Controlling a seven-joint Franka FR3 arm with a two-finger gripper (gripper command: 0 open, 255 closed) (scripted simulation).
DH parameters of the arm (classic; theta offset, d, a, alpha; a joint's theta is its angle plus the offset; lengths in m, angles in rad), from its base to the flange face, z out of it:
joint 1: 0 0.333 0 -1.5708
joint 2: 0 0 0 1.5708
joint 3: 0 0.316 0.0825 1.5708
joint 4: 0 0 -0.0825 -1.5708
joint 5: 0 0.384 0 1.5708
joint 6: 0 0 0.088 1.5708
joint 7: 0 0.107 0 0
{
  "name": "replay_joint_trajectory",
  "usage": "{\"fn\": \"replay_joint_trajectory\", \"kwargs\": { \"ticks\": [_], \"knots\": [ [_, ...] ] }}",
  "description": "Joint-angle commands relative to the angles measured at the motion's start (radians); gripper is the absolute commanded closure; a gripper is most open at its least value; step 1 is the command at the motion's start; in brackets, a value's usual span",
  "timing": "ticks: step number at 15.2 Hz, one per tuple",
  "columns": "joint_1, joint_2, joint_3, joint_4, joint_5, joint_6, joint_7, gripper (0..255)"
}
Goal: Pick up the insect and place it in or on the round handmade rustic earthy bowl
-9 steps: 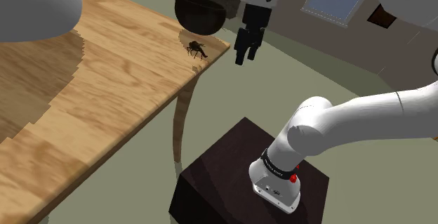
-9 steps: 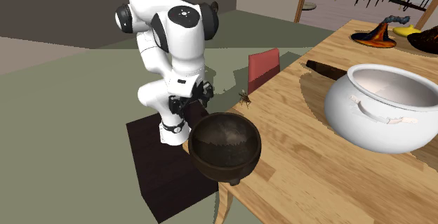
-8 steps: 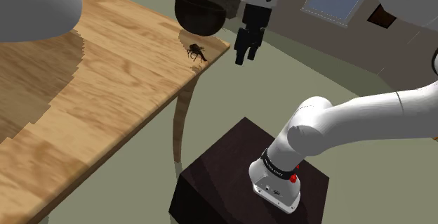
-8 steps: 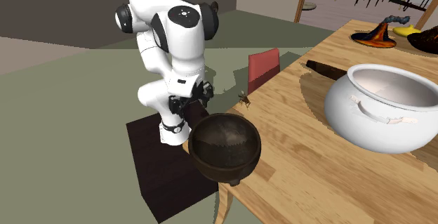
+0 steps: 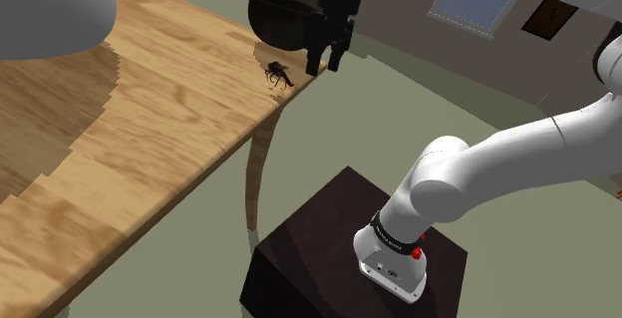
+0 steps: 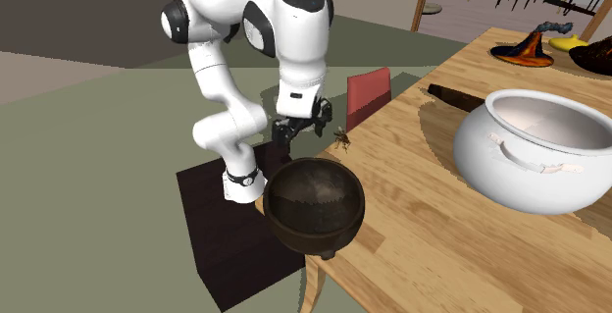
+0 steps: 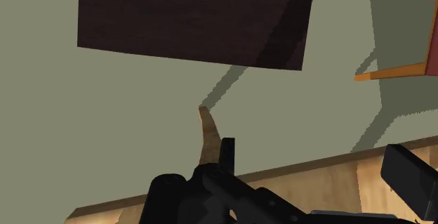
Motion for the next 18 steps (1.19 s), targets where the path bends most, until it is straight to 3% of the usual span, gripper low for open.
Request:
{"fn": "replay_joint_trajectory", "kwargs": {
  "ticks": [1,7,14,18],
  "knots": [
    [0.013,0.037,0.026,0.051,0.029,-0.001,0.032,0],
    [0.042,0.164,0.096,0.228,0.088,-0.011,0.121,0],
    [0.05,0.131,0.111,0.109,0.101,0.077,0.114,0],
    [0.05,0.129,0.112,0.1,0.102,0.084,0.114,0]
  ]
}}
